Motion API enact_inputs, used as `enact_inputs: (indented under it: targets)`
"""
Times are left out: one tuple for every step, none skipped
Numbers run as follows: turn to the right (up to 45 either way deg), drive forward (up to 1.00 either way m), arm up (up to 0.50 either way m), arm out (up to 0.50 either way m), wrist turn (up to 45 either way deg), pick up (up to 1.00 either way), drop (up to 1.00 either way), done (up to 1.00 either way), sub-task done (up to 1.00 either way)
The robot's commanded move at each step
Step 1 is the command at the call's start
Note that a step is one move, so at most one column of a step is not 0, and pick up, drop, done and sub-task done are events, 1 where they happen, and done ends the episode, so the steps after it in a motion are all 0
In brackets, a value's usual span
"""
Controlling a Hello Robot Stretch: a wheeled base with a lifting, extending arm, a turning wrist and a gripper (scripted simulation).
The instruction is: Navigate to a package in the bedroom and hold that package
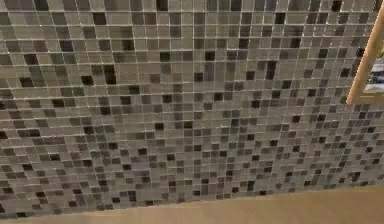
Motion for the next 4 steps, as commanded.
enact_inputs:
  targets:
    - [36.0, 0.00, 0.00, 0.00, 0.0, 0.00, 0.00, 0.00, 0.00]
    - [0.0, 0.20, 0.00, 0.00, 0.0, 0.00, 0.00, 0.00, 0.00]
    - [45.0, 0.00, 0.00, 0.00, 0.0, 0.00, 0.00, 0.00, 0.00]
    - [0.0, 0.10, 0.00, 0.00, 0.0, 0.00, 0.00, 0.00, 0.00]
